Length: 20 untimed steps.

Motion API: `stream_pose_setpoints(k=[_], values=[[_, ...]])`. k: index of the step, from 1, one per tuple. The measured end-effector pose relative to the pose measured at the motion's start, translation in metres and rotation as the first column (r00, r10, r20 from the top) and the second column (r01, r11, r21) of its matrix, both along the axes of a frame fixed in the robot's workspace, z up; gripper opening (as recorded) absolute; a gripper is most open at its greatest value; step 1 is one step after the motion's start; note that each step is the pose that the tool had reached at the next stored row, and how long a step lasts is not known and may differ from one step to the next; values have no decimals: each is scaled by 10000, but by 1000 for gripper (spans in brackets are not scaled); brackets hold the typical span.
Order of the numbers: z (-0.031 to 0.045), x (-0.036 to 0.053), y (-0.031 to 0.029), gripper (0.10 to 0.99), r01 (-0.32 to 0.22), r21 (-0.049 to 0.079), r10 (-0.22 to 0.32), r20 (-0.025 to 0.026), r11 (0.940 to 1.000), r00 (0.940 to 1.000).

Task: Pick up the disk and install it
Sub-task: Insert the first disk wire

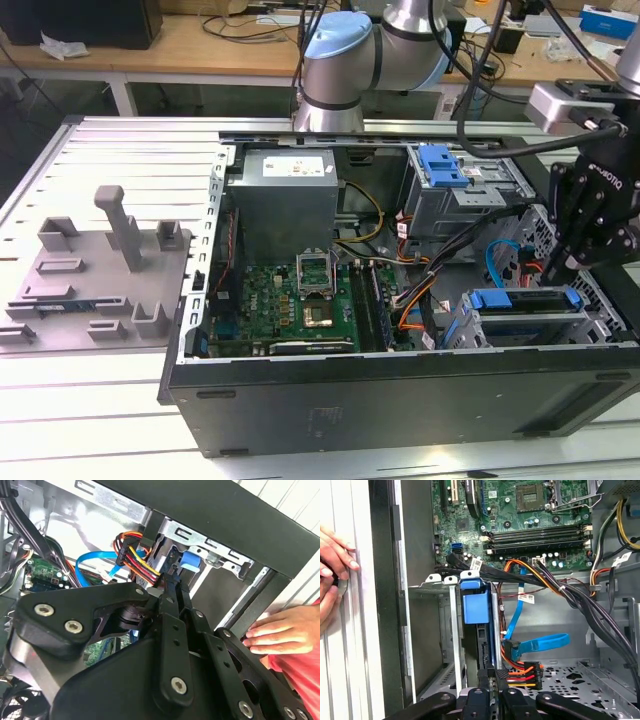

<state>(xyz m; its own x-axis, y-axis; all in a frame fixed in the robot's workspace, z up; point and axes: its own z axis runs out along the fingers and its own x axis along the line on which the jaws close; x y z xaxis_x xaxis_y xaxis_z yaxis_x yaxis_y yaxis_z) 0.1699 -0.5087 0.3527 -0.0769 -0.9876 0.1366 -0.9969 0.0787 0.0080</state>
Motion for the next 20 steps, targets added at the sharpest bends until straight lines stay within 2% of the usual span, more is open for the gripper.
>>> stream_pose_setpoints(k=[20], values=[[0,2,-26,165,38,55,-38,0,10000,10000]])
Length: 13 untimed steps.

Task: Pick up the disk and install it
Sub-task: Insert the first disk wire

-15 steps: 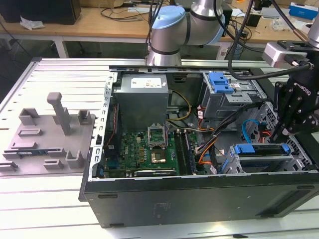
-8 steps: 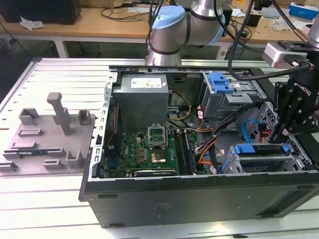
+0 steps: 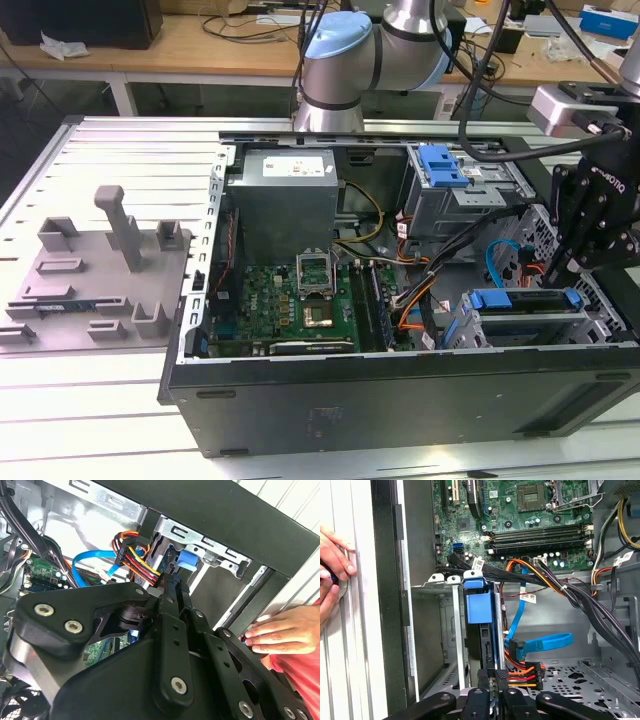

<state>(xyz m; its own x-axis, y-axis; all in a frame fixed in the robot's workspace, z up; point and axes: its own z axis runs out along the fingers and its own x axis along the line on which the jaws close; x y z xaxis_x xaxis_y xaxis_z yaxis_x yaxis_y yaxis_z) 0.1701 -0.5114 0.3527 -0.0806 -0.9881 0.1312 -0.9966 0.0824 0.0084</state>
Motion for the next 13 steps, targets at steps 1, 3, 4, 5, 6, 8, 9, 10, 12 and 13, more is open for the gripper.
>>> stream_pose_setpoints(k=[1,3,4,5,6,8,9,10,12,13], values=[[0,0,0,165,0,1,0,0,10000,10000],[0,0,-1,165,0,0,0,0,10000,10000],[0,0,-1,165,0,1,0,0,10000,10000],[0,0,-1,165,0,1,0,0,10000,10000],[0,0,-1,165,0,3,0,0,10000,10000],[0,-1,-1,165,-4,14,4,4,10000,10000],[0,-3,-2,165,-5,27,5,14,10000,10000],[-1,-7,-2,165,-5,46,5,28,10000,10000],[0,-14,-2,165,-8,143,7,91,9999,10000],[0,-16,-1,165,-9,187,7,120,9998,9999]])
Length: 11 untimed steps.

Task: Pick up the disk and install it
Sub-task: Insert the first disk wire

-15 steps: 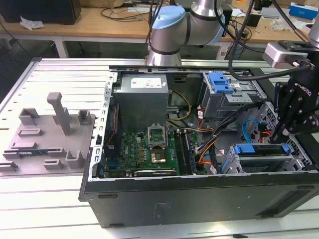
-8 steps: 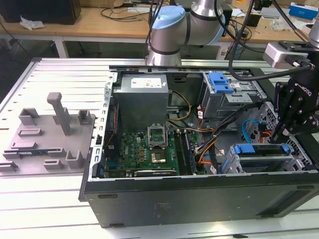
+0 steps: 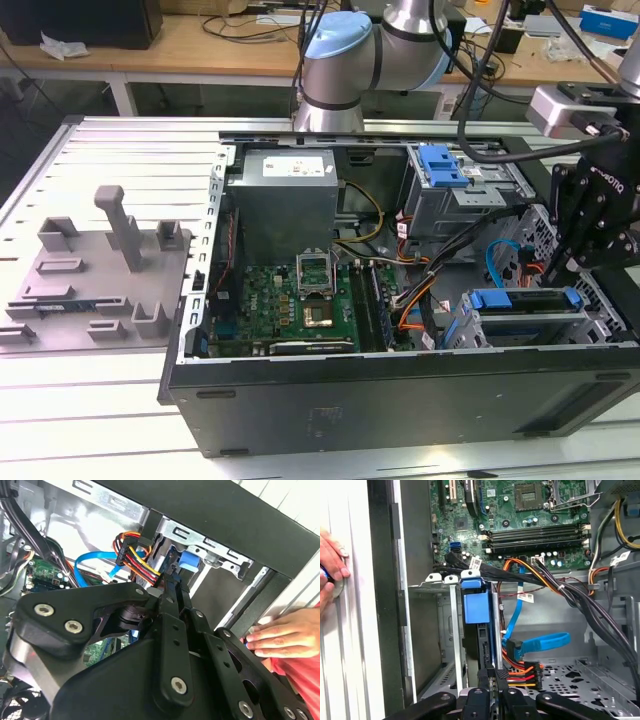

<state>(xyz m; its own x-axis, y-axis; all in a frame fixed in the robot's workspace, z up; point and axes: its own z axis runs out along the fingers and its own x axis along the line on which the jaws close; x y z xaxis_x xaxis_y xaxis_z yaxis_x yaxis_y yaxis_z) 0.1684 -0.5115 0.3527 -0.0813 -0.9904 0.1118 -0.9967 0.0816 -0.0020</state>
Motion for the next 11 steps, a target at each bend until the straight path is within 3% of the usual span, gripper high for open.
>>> stream_pose_setpoints(k=[2,11], values=[[0,-2,0,165,0,58,0,37,10000,10000],[-1,-13,0,165,1,54,-1,39,10000,10000]])
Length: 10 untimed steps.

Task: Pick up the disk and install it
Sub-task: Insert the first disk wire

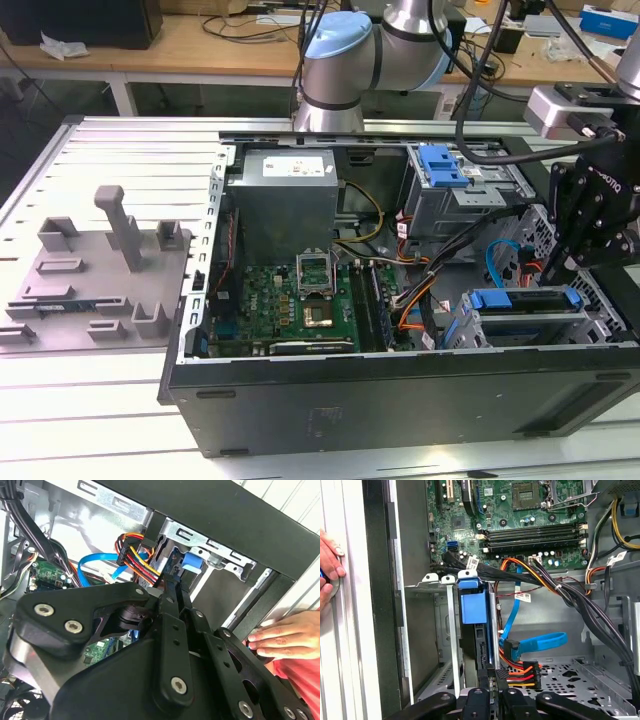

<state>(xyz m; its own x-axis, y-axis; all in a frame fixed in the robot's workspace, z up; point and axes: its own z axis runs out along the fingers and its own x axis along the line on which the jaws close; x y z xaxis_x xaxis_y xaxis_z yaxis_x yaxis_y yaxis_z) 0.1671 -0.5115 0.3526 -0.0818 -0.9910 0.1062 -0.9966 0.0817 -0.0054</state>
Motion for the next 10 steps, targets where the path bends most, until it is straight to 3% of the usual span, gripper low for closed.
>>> stream_pose_setpoints(k=[10], values=[[-4,-1,-24,165,0,-5,0,-2,10000,10000]])
